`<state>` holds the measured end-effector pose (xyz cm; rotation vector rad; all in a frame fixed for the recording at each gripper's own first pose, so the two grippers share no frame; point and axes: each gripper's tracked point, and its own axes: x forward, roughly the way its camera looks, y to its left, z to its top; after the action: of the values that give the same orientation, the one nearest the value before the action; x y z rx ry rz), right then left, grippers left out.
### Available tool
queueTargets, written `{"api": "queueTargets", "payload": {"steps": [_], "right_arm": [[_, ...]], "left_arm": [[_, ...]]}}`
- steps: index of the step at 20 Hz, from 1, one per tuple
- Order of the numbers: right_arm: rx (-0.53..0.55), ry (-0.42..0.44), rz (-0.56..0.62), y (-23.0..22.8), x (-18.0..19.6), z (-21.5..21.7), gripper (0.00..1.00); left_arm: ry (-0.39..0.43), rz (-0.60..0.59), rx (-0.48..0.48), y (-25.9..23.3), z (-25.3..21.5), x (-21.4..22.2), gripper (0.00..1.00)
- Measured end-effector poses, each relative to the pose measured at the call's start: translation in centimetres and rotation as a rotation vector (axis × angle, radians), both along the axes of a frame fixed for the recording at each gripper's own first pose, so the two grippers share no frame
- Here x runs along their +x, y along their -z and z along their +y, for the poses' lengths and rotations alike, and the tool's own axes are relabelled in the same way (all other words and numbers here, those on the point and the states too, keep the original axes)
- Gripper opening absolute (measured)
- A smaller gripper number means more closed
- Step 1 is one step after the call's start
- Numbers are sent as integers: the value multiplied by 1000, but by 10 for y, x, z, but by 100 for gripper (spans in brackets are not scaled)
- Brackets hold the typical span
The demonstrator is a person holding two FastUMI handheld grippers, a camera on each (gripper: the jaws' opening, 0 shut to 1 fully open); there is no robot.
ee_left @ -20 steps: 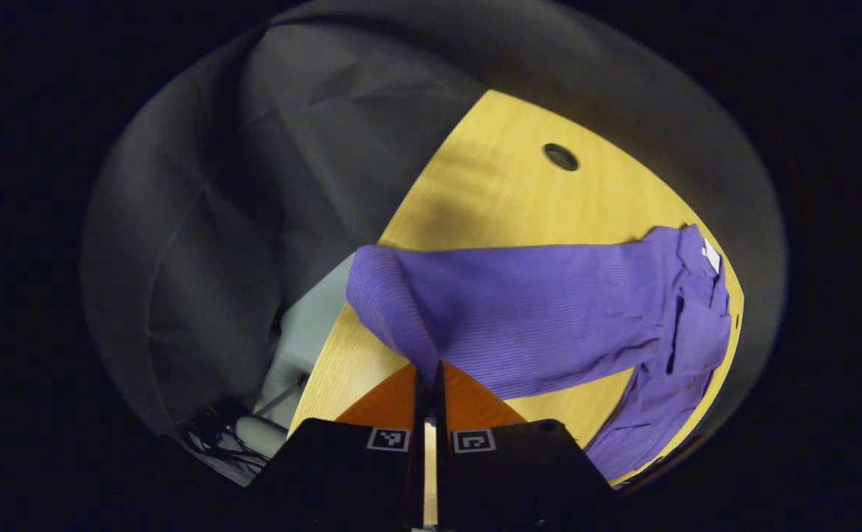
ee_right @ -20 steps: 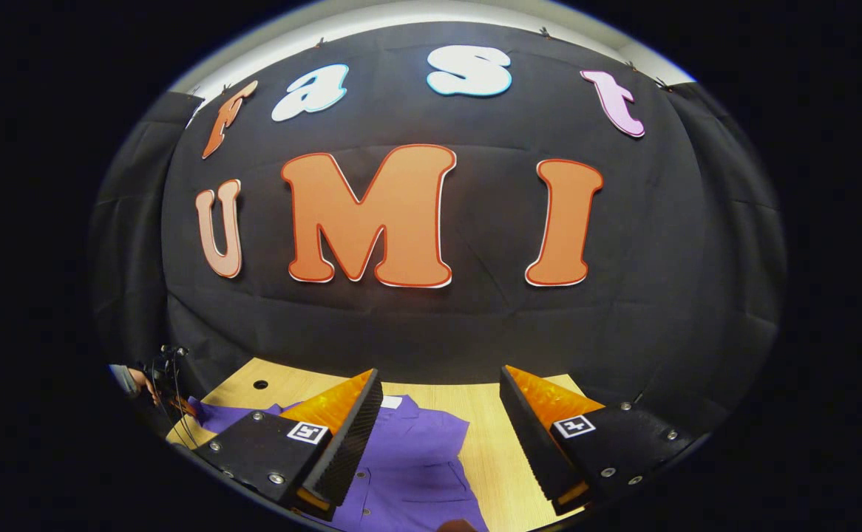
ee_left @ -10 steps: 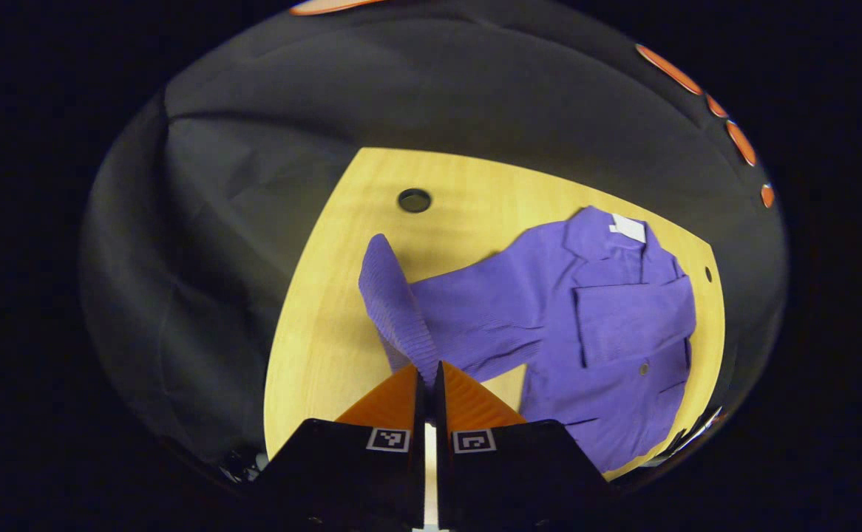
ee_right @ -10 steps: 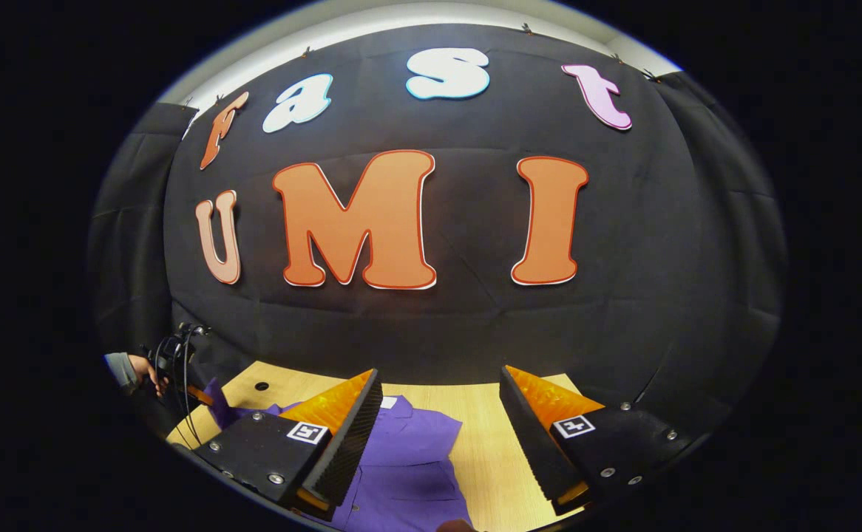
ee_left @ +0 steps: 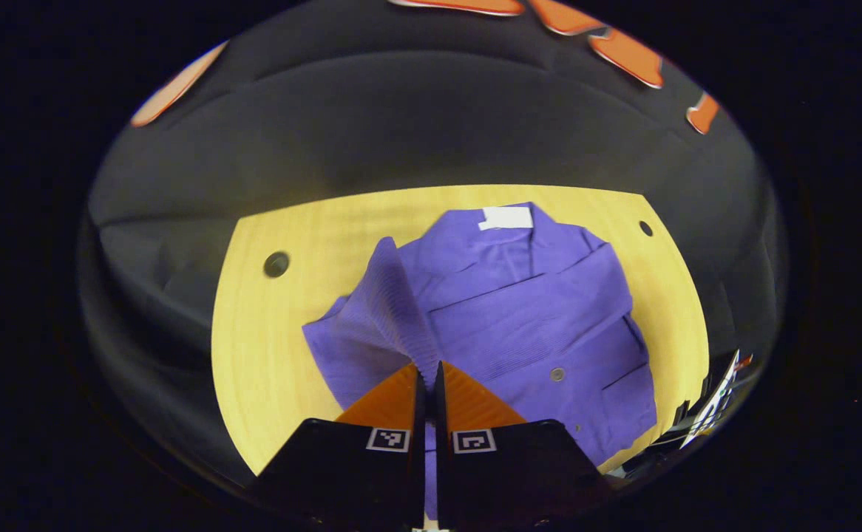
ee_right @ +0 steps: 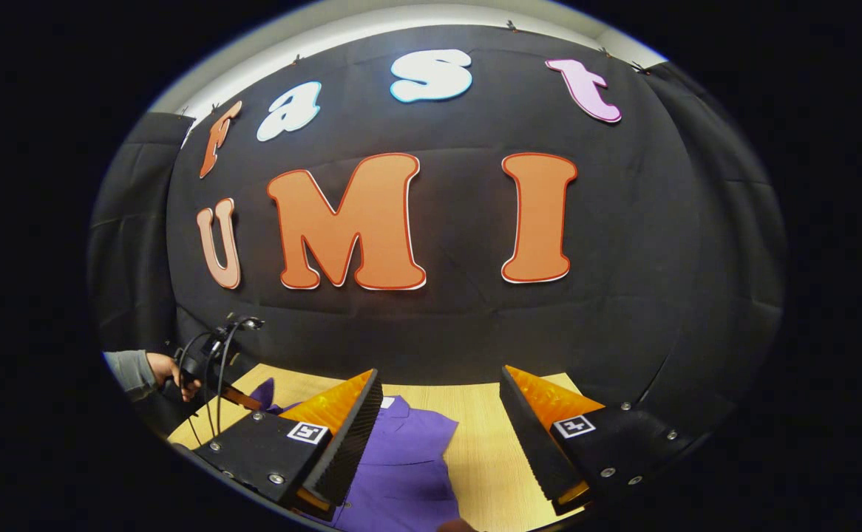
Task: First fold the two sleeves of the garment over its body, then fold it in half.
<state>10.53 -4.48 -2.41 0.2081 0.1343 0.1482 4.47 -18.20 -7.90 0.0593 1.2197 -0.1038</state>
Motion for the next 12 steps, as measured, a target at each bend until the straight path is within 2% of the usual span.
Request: {"api": "queueTargets", "payload": {"steps": [4,12], "right_arm": [[7,18,11,6,-1,-20,95],[18,45,45,20,-4,-58,95]], "left_arm": [[98,-16,4,7,-75,28,7],[175,-66,28,47,-185,69,7]]}}
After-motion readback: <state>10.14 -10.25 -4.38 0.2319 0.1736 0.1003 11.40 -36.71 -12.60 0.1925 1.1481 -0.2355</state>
